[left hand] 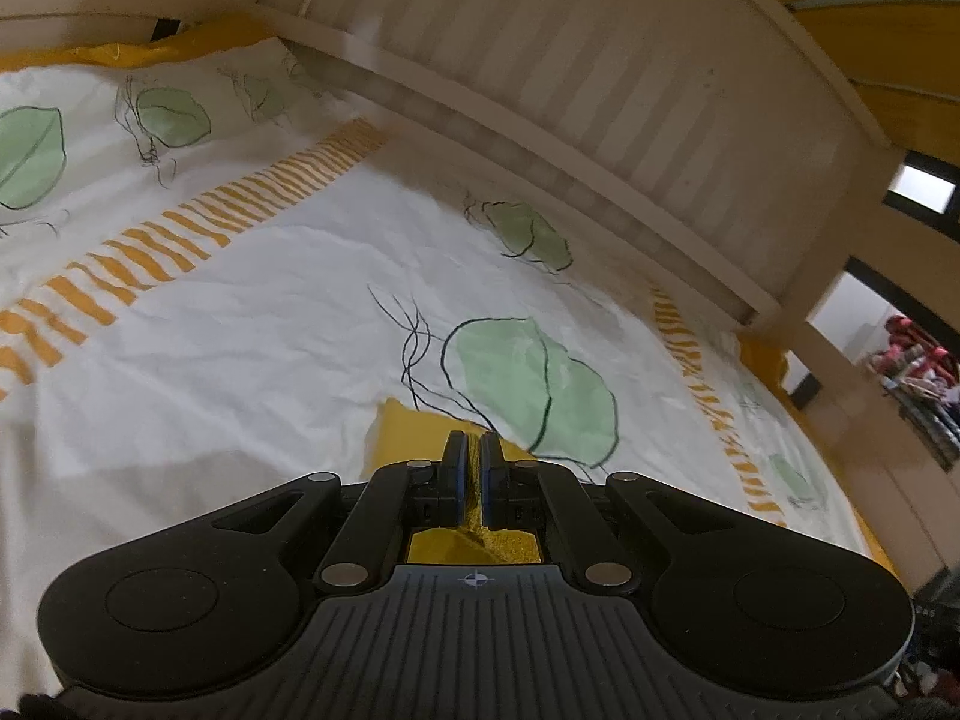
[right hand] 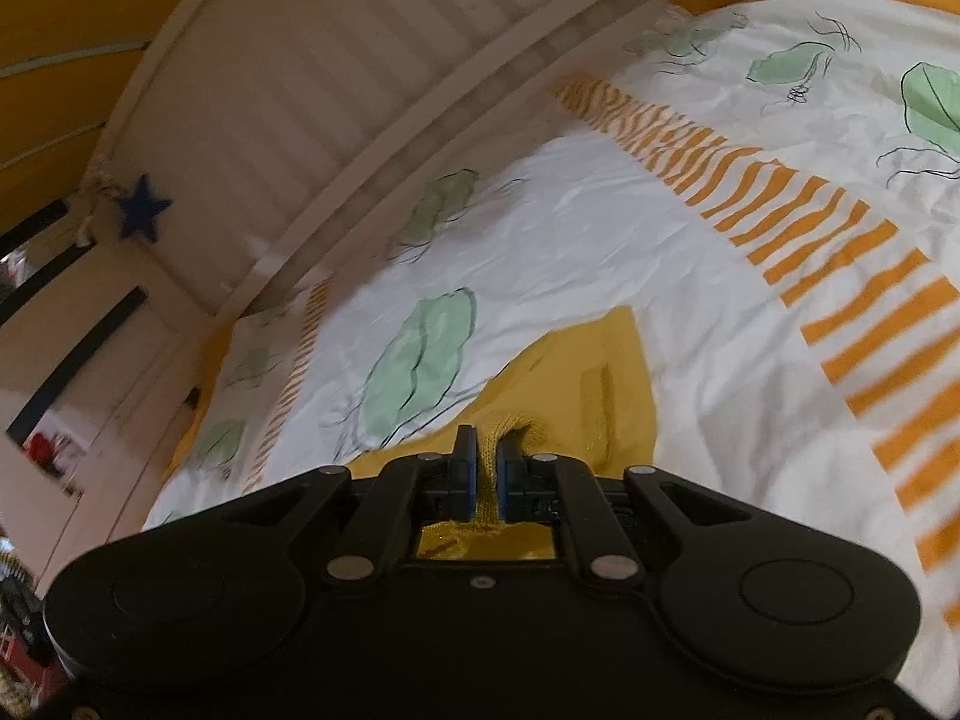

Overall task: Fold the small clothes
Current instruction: 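Lift the hem with both grippers and fold it over toward the collar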

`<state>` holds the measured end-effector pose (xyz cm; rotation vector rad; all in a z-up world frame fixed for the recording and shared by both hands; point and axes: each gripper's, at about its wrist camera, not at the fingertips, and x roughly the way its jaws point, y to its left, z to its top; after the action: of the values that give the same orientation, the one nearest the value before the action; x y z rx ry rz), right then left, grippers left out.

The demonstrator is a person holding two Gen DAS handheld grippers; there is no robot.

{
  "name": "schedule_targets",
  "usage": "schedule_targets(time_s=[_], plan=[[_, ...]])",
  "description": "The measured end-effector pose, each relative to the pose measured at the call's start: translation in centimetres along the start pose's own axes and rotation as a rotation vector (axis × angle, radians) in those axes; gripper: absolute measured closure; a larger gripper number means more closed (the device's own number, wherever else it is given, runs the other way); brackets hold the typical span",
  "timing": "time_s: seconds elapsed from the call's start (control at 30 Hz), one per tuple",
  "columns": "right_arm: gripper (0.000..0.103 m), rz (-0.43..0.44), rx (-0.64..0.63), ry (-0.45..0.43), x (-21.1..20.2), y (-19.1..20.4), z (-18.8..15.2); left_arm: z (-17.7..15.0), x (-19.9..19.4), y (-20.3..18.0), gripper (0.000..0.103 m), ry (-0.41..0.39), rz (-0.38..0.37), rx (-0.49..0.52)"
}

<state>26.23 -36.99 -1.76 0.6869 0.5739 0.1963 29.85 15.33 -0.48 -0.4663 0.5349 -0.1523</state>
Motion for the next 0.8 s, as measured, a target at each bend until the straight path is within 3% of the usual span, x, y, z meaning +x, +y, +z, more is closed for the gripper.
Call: schedule_targets(time_s=[0.33,0.67,0.77,0.8], plan=[[0.089,-0.09,0.031,0.03,7.2,-2.4,1.5,0.1,6.8,1.6,0.099,0.041,0.054,-0.059],[0.083,-0.147,-0.007,0.059,11.6,-3.7,1.2,0.4,9.4,2.6,0.098,-0.013,0.122,-0.049],[0.082,-0.16,-0.045,0.055,11.6,-3.6,1.0,0.7,9.4,2.8,0.091,-0.021,0.145,-0.055],[0.077,-0.166,-0.058,0.05,11.6,-3.4,1.0,0.7,9.2,2.5,0.08,-0.027,0.147,-0.041]])
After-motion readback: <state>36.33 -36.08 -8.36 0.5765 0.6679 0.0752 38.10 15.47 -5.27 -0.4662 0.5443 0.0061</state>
